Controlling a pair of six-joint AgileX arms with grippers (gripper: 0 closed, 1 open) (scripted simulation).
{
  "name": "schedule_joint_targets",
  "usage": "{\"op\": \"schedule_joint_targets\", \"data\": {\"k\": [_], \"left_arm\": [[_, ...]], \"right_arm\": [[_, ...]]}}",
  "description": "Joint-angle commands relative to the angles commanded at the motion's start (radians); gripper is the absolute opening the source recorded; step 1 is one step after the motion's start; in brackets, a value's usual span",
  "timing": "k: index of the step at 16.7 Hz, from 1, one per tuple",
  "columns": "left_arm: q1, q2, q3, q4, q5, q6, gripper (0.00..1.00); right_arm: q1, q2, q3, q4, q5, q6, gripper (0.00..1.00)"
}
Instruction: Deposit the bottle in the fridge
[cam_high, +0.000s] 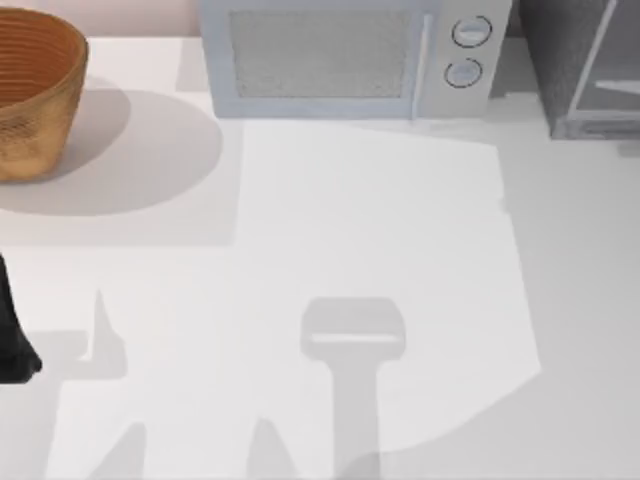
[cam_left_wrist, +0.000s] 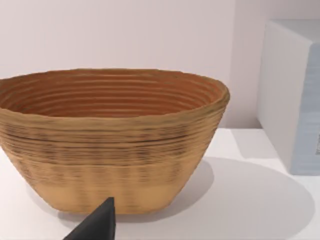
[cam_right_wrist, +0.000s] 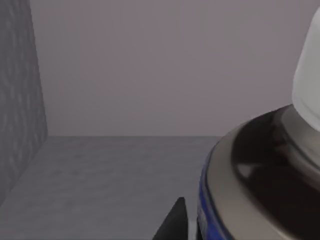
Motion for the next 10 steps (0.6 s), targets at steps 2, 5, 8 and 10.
{"op": "schedule_joint_targets", "data": {"k": [2, 5, 8, 10], "left_arm": [[0.000, 0.000, 0.000, 0.000, 0.000, 0.000, 1.00], [0.000, 0.000, 0.000, 0.000, 0.000, 0.000, 1.00], [0.000, 0.000, 0.000, 0.000, 0.000, 0.000, 1.00], [0.000, 0.000, 0.000, 0.000, 0.000, 0.000, 1.00]], "right_arm": [[0.005, 0.002, -0.003, -0.004, 0.001, 0.001, 0.01], [0.013, 0.048, 0.068, -0.038, 0.008, -0.006, 0.01], [0.026, 0.124, 0.225, -0.102, 0.023, -0.007, 0.01], [0.034, 0.180, 0.342, -0.153, 0.036, -0.003, 0.01]]}}
